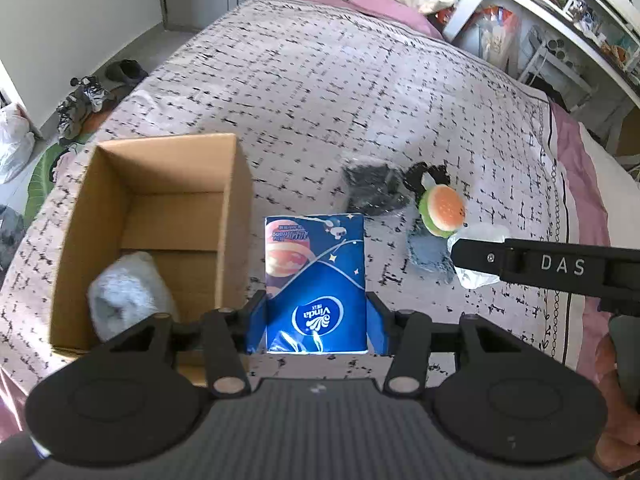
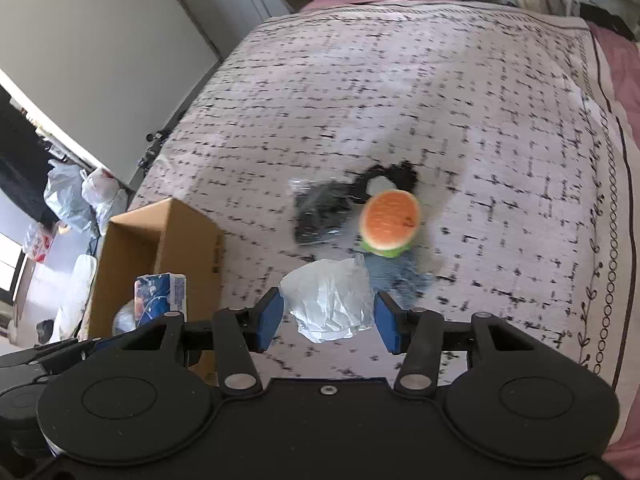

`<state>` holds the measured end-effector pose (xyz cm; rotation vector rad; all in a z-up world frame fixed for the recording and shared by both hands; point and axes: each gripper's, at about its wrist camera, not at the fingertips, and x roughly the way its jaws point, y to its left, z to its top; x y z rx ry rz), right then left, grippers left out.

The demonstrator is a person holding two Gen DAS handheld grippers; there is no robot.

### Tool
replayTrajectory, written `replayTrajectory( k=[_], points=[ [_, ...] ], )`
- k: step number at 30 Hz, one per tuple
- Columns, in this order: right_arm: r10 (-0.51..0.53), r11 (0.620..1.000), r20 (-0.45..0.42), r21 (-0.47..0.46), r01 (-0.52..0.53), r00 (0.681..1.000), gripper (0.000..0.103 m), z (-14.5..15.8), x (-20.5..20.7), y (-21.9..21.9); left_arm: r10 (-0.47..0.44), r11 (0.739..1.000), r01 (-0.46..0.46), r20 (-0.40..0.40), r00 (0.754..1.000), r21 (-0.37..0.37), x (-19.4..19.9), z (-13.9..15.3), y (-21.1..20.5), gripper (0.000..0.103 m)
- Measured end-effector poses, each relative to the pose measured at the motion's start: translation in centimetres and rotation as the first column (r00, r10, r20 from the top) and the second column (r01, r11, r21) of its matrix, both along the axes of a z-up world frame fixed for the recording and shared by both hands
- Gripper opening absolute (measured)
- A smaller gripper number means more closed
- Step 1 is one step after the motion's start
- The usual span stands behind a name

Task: Organize soft objects
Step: 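Grasp the blue tissue pack with the left gripper while the right grasps the white plastic bag, then carry both items over the box while the right gripper releases the white bag inside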

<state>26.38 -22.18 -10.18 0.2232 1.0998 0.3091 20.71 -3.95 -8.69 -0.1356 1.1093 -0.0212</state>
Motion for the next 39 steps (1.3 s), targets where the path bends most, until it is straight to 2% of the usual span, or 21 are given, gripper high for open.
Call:
replayTrajectory(
  k=[10,23,39],
  points=[
    [0.054,0.998,0.031,-0.014,-0.054,0.998,0.049,2.4,-0.3,4.9,0.049,0.999,-0.049,0.032,0.998,-0.013,-0.7,1.5,4.1,0.049],
    [0.127,0.992,0.045,-0.009,-0.127,0.991,0.049,4.5,0.0,11.4,0.106,0.994,-0.105,0.034,0.994,-0.033,-0.9,1.6,9.7,0.049],
    [0.179,0.984,0.002,-0.005,-0.179,0.984,0.05,3.5,0.5,17.3,0.156,0.987,-0.155,0.025,0.987,-0.032,0.2,1.3,15.3,0.049]
  ],
)
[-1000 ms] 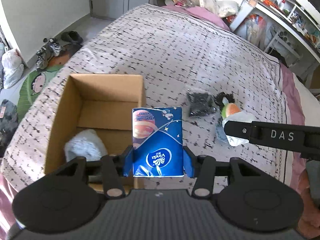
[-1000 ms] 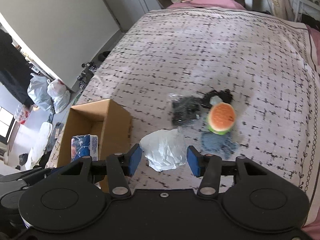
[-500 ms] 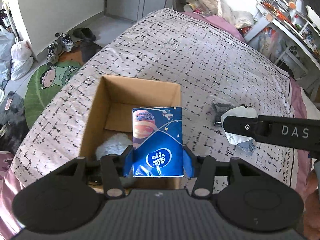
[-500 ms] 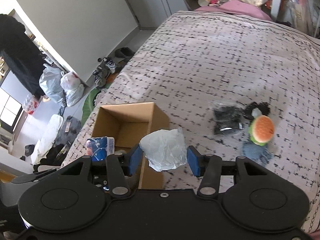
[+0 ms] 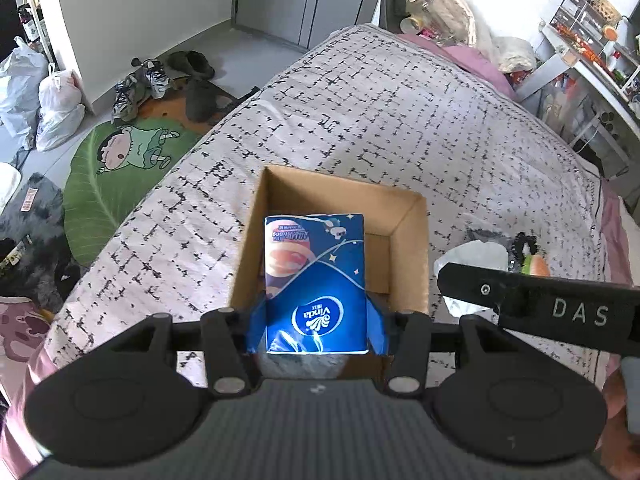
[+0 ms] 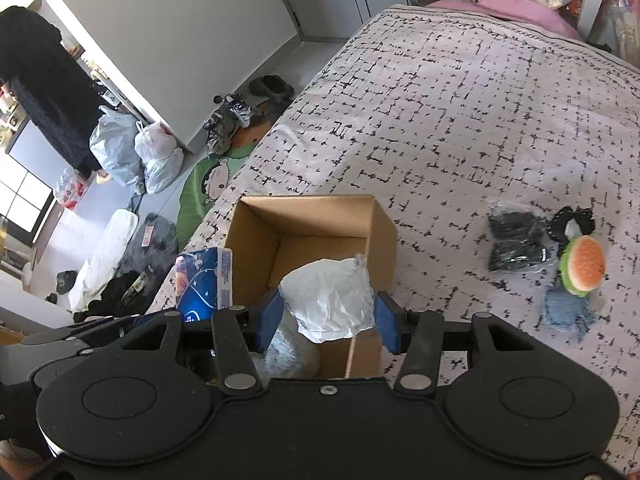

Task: Organize soft objects
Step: 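Carry both items over the box while the right gripper releases the white bag inside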

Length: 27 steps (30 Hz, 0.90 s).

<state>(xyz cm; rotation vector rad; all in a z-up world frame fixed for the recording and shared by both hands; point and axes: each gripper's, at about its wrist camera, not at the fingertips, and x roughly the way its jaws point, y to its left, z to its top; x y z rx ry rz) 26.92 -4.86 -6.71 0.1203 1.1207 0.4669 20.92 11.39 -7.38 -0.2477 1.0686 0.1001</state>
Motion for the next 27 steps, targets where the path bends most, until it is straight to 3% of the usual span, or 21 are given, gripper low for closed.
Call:
replayTrajectory(
  k=[13,27],
  points=[
    [-0.003,1.0,-0.063,-0.003,0.003,0.998,0.049,-2.7,1.1,1.9,0.038,0.999,-0.038,-0.019,0.999,-0.003,0.5,-1.0,3.2,0.049],
    [0.023,1.0,-0.139,-0.005,-0.024,0.99,0.051,-5.9,1.4,3.0,0.048,0.999,-0.049,-0.037,0.998,-0.023,1.9,-2.0,3.9,0.049]
  ],
)
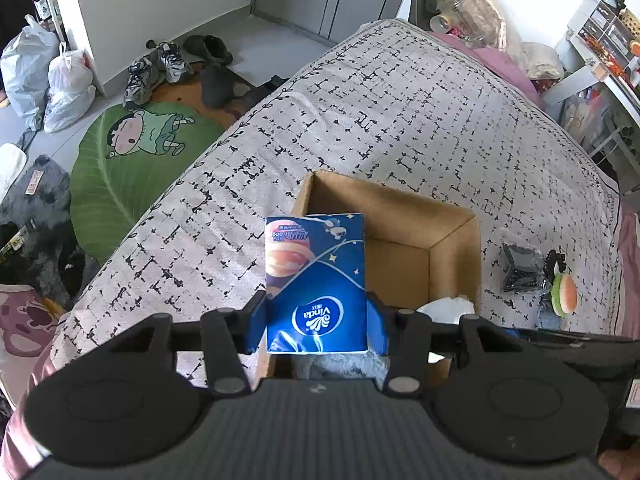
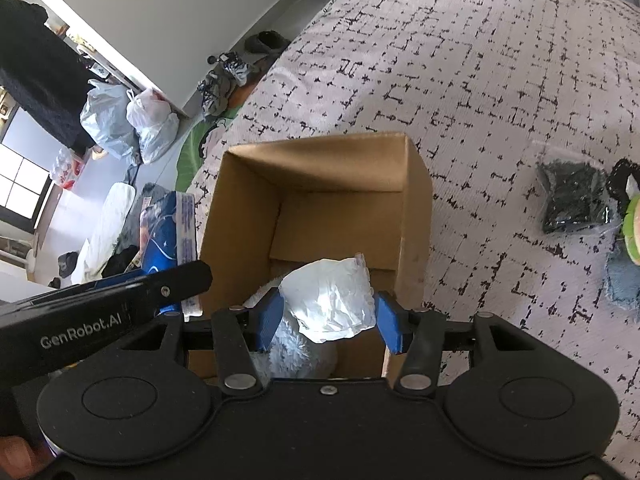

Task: Organize soft objects
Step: 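Carry both items over the box while the right gripper releases the white bag inside, then lower the tissue pack into the box and open the left gripper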

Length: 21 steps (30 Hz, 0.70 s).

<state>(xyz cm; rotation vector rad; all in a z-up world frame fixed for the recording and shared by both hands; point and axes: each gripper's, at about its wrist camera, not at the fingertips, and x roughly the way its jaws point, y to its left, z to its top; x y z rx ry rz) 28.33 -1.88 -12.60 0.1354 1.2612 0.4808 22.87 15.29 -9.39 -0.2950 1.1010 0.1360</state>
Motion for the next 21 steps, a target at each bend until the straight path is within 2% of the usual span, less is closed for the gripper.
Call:
replayTrajectory(
  k=[5,10,18,21],
  points=[
    [0.013,1.0,-0.014,0.01,-0.013,1.0,0.052,-0.1,-0.1,-0.2,0.006,1.0,-0.006,-0.006,1.0,-0.011,0.5,-0.3,0.1,0.05],
    [0.023,0.999,-0.012,0.037,-0.022,1.0,0.063,0.3,-0.3,-0.4,0.0,1.0,0.0,-0.002,1.0,-0.015,1.0,-0.2,-0.2,0.05],
    [0.015,0.997,-0.002,0.074,-0.015,1.0,0.064,1.4,-1.0,-1.7,-0.008,1.0,0.008,-0.001,1.0,-0.01,1.5,0.0,-0.7,0.05],
    [0.0,0.999,0.02,0.053,-0.001,1.0,0.064,2.0,-1.4,-2.7,-0.009,1.0,0.009,-0.001,1.0,-0.013,1.7,-0.1,-1.1,0.05]
  ],
)
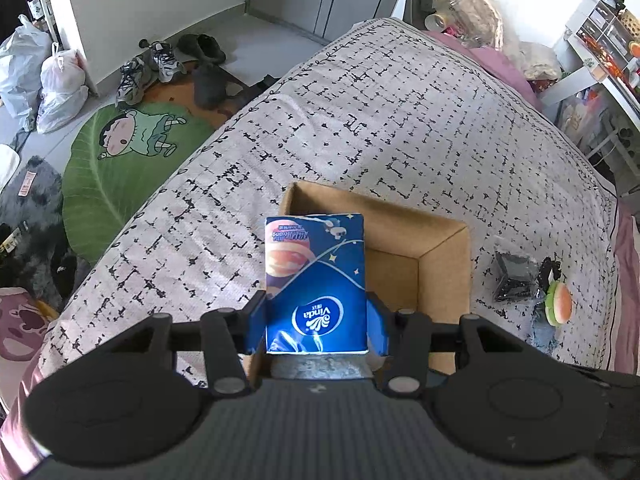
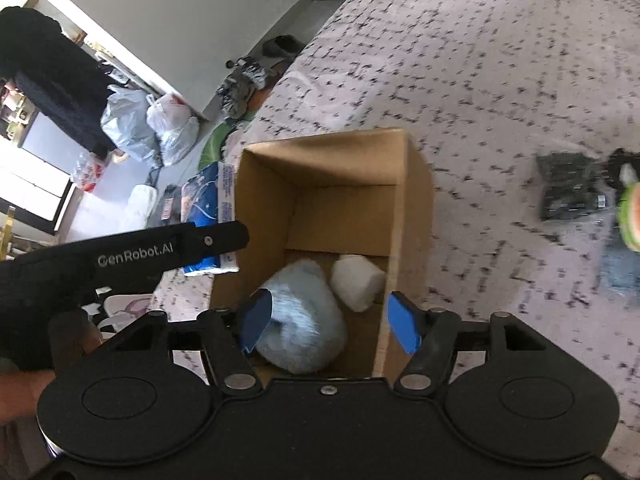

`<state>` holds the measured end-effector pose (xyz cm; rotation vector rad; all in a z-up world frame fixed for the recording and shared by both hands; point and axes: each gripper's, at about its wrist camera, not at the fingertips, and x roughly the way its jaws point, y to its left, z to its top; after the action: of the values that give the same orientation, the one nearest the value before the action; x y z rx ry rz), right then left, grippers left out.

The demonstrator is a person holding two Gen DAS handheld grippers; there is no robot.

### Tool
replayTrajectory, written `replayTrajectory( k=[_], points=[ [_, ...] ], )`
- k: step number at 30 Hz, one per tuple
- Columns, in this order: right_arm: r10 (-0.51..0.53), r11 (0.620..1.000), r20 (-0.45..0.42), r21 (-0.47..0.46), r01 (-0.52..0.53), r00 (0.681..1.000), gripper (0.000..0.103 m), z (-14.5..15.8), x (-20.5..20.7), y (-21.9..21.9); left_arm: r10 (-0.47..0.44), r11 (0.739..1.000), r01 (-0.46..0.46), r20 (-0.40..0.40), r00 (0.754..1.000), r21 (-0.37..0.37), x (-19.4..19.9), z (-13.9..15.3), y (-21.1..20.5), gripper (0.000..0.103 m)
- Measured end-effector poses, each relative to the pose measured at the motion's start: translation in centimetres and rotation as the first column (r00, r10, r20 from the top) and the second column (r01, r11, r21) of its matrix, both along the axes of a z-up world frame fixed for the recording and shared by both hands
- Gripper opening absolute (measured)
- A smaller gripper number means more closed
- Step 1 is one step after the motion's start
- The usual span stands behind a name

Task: Organize soft objects
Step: 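Lower the tissue pack into the box and open the left gripper, then move both grippers toward the black bag of items beside the burger toy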

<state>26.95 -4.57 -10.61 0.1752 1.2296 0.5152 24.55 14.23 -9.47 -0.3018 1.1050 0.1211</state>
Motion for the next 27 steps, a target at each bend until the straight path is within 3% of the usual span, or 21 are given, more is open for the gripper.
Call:
replayTrajectory(
  k=[9,20,23,25,27],
  points=[
    [-0.06,0.998,0.023,-0.019,0.061,0.998,0.064,0.6,-0.3,-4.0,-0.021,1.0,0.021,-0.01,1.0,0.012,0.8,-0.5,-2.1,0.05],
    [-0.129,0.99,0.031,-0.048,0.131,0.991,0.065,0.5,-0.5,-8.7,0.011,1.0,-0.011,-0.029,1.0,0.01,0.4,-0.3,-3.4,0.059],
    [-0.144,0.988,0.039,-0.047,0.145,0.989,0.069,0.6,-0.6,-9.8,0.009,1.0,-0.008,-0.03,1.0,0.007,0.0,-0.2,-4.2,0.065],
    [-0.154,0.987,0.05,-0.045,0.156,0.987,0.08,0.7,-0.7,-10.5,0.011,1.0,-0.011,-0.03,1.0,0.007,-0.2,0.0,-4.7,0.071],
    [-0.164,0.985,0.068,-0.048,0.167,0.984,0.08,1.0,-0.7,-11.2,0.014,1.0,-0.014,-0.022,1.0,0.019,-0.4,0.3,-5.3,0.076]
  ],
)
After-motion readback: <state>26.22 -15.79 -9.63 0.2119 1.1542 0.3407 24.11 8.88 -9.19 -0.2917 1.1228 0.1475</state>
